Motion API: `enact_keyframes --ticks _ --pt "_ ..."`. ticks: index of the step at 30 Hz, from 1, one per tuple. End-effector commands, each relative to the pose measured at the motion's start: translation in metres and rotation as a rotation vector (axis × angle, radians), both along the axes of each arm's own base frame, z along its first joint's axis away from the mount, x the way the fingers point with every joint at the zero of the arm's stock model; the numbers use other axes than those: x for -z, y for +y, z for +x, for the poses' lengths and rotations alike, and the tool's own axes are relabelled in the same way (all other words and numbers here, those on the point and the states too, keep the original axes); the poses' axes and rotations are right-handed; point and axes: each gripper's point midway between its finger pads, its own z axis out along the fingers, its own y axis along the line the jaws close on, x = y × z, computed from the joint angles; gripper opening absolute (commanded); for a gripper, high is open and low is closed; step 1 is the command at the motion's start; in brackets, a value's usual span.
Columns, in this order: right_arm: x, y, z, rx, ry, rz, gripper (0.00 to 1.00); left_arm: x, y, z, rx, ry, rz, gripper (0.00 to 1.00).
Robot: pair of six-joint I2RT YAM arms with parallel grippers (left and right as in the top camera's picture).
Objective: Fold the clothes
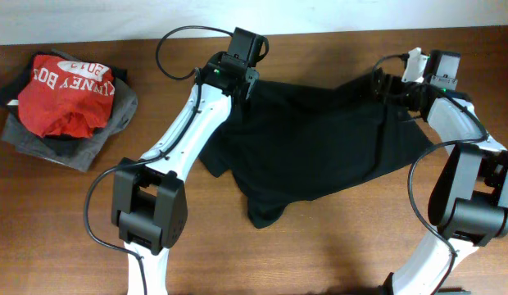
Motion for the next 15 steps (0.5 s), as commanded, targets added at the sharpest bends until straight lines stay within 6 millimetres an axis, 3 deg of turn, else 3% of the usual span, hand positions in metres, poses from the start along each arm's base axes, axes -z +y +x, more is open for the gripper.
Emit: enact_keyframes --ticks 1,6,9,15 --pt "-0.001 0.005 0.000 -0.005 0.022 -0.038 0.64 0.003 0.001 0.004 -0.010 0.000 -0.019 0.00" --pt "0.020 0.015 -0.010 0.008 0.117 -0.115 0.58 0.003 0.001 0.004 -0.010 0.000 -0.019 0.00" --pt "0.042 0.018 -0.024 0.005 0.207 -0.103 0.52 0.003 0.001 0.003 -0.010 0.001 -0.018 0.00" --pt "0.056 0.002 -0.043 0.058 0.300 -0.114 0.46 0.003 0.001 0.004 -0.010 0.000 -0.019 0.00"
